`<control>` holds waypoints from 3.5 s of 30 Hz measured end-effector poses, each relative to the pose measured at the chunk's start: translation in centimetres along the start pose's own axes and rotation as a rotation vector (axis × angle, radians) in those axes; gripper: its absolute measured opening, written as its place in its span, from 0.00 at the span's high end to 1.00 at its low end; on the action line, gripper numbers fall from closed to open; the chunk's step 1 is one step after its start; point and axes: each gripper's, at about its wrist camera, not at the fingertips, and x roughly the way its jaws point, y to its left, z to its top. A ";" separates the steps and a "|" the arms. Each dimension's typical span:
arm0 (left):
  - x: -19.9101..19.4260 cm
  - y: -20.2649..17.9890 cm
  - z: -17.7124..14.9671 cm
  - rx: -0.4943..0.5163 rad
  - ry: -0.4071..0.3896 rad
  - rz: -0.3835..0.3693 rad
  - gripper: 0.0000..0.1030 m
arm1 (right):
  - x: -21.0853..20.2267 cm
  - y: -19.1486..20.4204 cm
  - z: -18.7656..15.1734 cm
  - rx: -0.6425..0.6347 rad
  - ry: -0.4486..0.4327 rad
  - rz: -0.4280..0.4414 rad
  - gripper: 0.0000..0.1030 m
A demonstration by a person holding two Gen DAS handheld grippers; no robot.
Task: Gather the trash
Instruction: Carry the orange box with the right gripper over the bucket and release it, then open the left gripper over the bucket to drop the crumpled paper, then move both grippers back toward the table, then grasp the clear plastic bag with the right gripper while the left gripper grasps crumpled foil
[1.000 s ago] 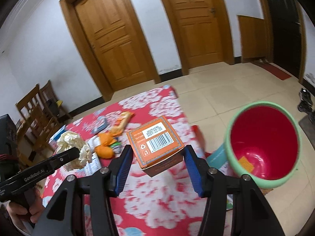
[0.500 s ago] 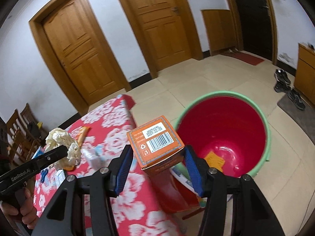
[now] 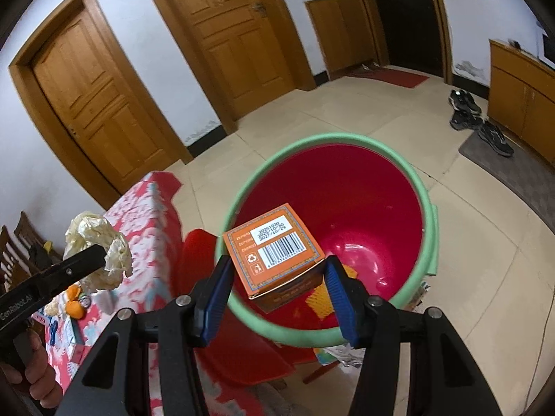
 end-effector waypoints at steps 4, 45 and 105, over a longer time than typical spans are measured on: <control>1.5 -1.0 0.2 0.019 0.019 -0.014 0.67 | 0.9 -1.5 0.2 0.036 0.014 -0.010 0.44; 4.4 -4.1 -0.1 0.069 0.098 -0.091 0.51 | -2.2 -4.9 -0.1 0.120 -0.071 -0.046 0.40; -16.2 30.9 -7.9 -0.461 -0.140 0.454 0.51 | 4.0 22.7 -5.5 -0.286 0.157 0.211 0.32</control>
